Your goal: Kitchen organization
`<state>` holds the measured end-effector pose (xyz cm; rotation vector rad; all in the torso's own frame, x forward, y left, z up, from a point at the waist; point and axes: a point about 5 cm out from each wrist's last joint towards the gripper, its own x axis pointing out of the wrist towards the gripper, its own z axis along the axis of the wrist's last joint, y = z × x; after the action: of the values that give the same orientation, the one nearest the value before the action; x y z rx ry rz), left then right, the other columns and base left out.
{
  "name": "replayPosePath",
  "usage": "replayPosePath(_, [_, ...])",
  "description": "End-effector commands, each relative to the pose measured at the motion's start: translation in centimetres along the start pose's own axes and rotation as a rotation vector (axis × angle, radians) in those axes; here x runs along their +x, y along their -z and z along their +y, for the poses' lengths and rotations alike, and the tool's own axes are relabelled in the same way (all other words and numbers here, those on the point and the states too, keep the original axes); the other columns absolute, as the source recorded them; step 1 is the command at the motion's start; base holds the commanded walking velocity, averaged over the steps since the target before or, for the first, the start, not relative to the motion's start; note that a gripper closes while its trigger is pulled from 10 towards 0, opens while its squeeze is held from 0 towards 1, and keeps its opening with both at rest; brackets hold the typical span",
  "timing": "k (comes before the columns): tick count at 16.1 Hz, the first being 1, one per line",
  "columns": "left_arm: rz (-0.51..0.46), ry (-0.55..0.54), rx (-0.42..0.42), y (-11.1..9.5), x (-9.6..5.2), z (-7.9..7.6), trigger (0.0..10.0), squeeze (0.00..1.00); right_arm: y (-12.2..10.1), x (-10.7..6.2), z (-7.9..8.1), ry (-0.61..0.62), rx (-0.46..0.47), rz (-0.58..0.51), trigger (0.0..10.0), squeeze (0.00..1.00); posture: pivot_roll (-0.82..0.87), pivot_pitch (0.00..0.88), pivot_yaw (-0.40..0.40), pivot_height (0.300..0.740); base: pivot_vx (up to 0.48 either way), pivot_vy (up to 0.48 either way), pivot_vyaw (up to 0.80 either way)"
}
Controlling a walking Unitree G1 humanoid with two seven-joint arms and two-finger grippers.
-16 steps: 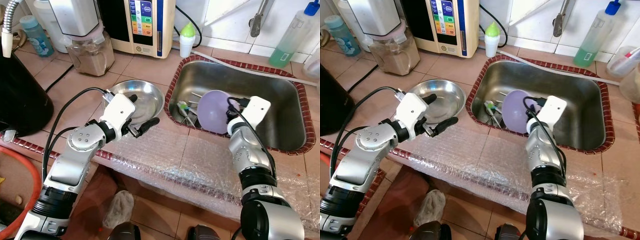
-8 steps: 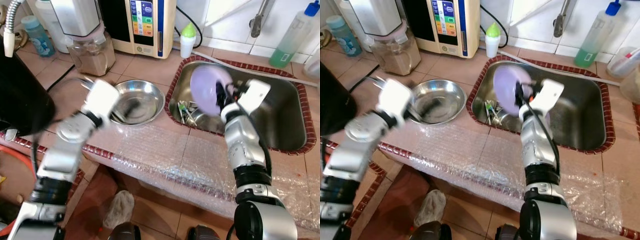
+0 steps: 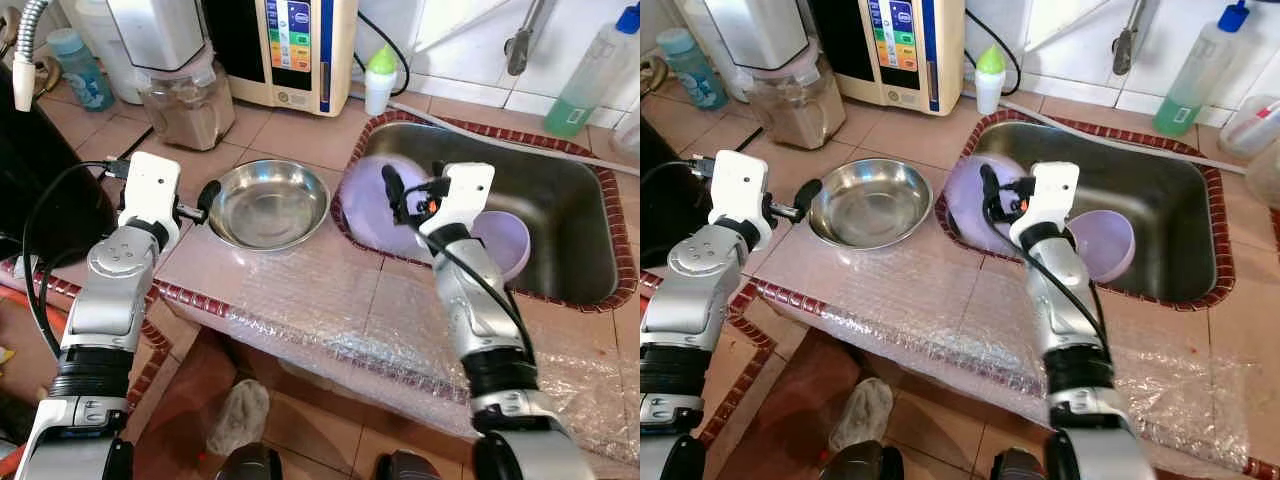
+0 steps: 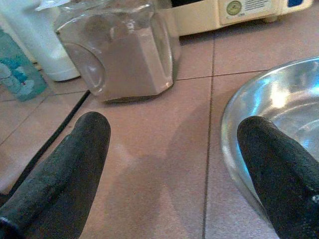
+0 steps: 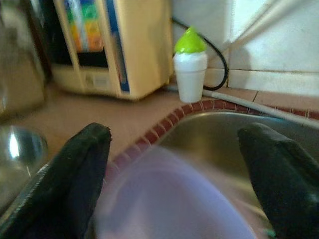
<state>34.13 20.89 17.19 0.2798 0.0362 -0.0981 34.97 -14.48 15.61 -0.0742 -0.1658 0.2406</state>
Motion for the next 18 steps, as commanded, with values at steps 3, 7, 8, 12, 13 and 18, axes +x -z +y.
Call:
replayPosePath(3, [0.000,-0.004,-0.011,-0.3,0.3,0.0,10.0,1.00,3.2,-0.5,-2.5,0.155,-0.142,0.261,10.0,1.00,0.05,0.088,0.041,0.740,0.000,0.000,0.00])
replayPosePath(7, [0.020,0.000,-0.017,-0.1,0.1,0.0,10.0,1.00,1.6,-0.4,-2.5,0.156,-0.078,0.131,10.0,1.00,0.04,0.086,0.041,0.740,0.000,0.000,0.00])
replayPosePath(8, [0.052,0.011,-0.062,0.3,0.0,0.0,10.0,1.00,1.4,-0.3,-2.3,0.154,-0.058,0.120,10.0,1.00,0.04,0.086,0.041,0.740,0.000,0.000,0.00])
replayPosePath(12, [0.155,0.104,-0.169,1.3,-0.2,-0.5,10.0,1.00,1.2,-0.3,-1.2,0.094,-0.015,0.084,10.0,0.49,0.05,0.087,0.041,0.740,0.000,0.000,0.00])
replayPosePath(13, [0.159,0.113,-0.203,1.4,-0.2,-0.6,10.0,1.00,0.8,-0.3,-0.5,0.049,0.001,0.052,10.0,0.00,0.05,0.086,0.042,0.740,0.000,0.000,0.00])
replayPosePath(18, [0.196,0.185,-0.276,1.3,0.0,-1.5,1.1,0.00,0.6,-0.3,0.3,-0.006,0.009,0.033,10.0,0.00,0.04,0.084,0.041,0.740,0.000,0.000,0.00])
